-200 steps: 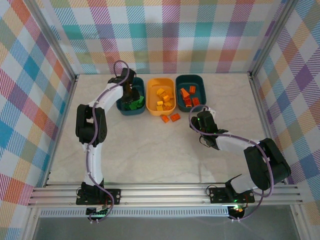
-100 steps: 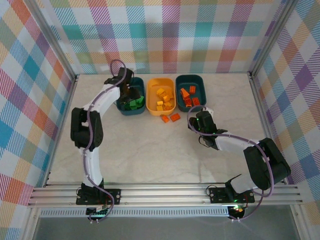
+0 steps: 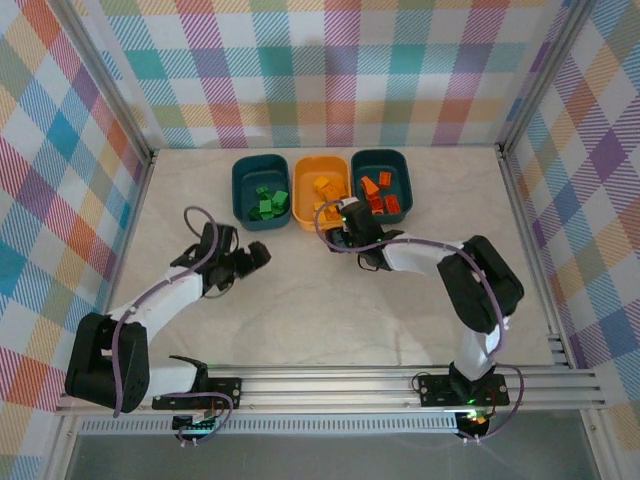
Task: Sort the legos into containers by color
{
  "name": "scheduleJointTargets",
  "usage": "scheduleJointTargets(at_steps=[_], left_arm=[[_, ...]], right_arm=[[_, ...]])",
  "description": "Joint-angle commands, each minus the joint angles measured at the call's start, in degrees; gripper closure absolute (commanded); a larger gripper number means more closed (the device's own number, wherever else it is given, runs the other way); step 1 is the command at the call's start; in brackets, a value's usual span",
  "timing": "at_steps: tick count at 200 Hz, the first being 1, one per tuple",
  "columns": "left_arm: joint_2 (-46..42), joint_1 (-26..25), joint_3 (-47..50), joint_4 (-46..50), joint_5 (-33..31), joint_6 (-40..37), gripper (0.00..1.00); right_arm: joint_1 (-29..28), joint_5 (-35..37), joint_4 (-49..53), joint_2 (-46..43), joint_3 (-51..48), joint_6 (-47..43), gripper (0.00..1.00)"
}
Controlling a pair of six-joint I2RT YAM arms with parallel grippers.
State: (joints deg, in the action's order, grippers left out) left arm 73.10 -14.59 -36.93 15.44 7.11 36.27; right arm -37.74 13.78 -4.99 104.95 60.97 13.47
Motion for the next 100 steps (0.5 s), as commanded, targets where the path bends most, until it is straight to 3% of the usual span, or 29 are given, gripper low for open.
scheduleJointTargets(at_steps=[1, 30, 100], left_arm=[[-1.3, -0.2, 2.8, -5.5, 4.9, 2.0, 0.0], [-1.2, -0.2, 5.8, -8.0, 7.0, 3.1, 0.0], [0.5, -0.2, 3.1, -7.0, 6.8, 1.6, 0.0]], right_arm=[[-0.6, -0.5, 4.5, 3.2, 3.8, -4.7, 0.41], [-0.5, -0.8, 5.9, 6.0, 6.8, -6.1, 0.44], [-1.4, -1.3, 8.2, 10.8, 12.7, -6.6, 0.46]])
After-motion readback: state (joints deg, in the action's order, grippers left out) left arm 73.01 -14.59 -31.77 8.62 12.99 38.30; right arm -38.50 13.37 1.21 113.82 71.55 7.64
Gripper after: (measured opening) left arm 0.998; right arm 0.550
